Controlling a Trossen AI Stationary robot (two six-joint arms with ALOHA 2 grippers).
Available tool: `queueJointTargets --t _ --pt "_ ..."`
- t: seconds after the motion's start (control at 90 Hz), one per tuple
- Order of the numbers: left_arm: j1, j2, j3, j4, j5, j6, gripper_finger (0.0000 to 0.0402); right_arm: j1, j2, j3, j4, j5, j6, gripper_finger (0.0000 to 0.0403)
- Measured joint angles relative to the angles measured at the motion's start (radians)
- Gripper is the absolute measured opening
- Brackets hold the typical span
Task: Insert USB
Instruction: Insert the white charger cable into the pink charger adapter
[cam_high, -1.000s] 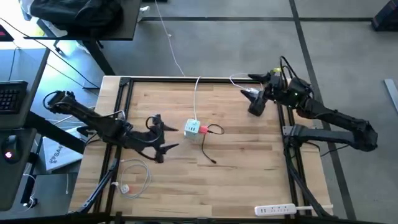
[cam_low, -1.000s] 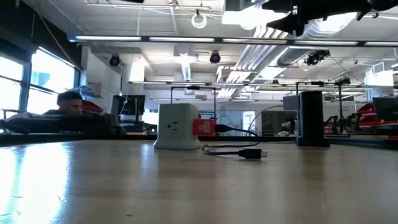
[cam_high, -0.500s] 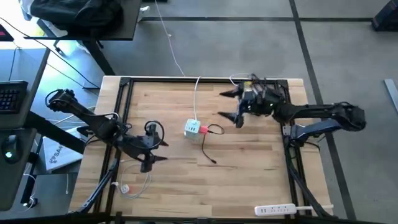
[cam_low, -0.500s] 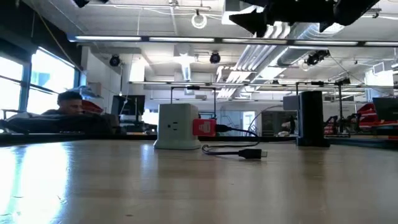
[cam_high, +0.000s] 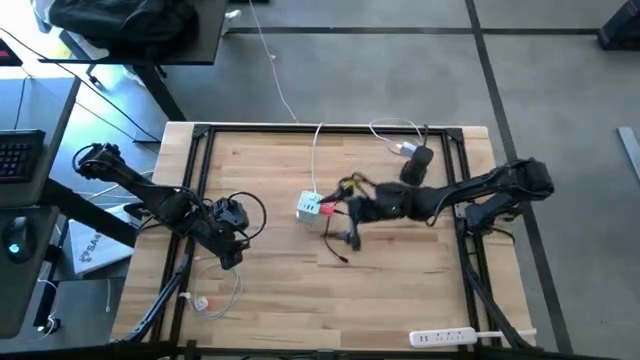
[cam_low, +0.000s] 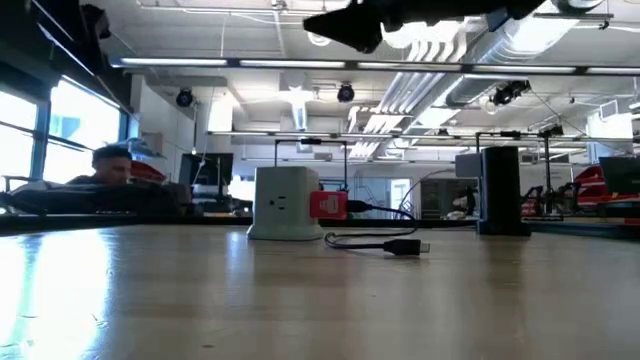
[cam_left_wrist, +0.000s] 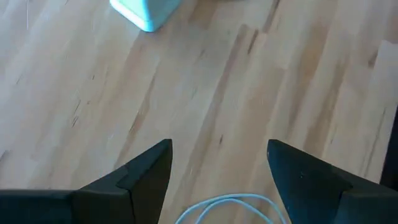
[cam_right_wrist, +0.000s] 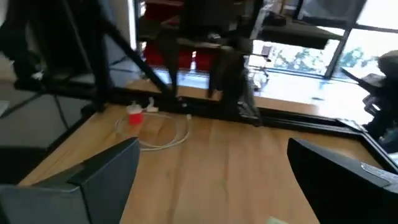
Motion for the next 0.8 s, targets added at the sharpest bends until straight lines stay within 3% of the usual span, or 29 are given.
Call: queueJointTargets --t 0.167,0.4,0.522,0.7,0.8 --pt "-0.004 0.023 -0.031 0.000 -0.038 0.056 0.0241 0.014 0.097 0.121 -0.007 0.003 -0.049 0.0373" --pt "0.013 0.101 -0.034 0.002 -0.004 0.074 0.0241 0.009 0.218 0.285 -0.057 0.010 0.020 0.0373" --pt "0.003 0.142 -0.034 -0.008 0.113 0.043 0.0240 0.023 0.293 0.359 -0.059 0.012 0.035 0.0373" --pt "-0.094 0.187 -0.034 -0.015 0.299 -0.051 0.0220 0.065 0.402 0.462 -0.092 0.025 0.031 0.0373" --pt "-0.167 0.206 -0.034 -0.037 0.346 -0.123 0.0210 0.095 0.453 0.527 -0.145 0.094 0.061 0.0373"
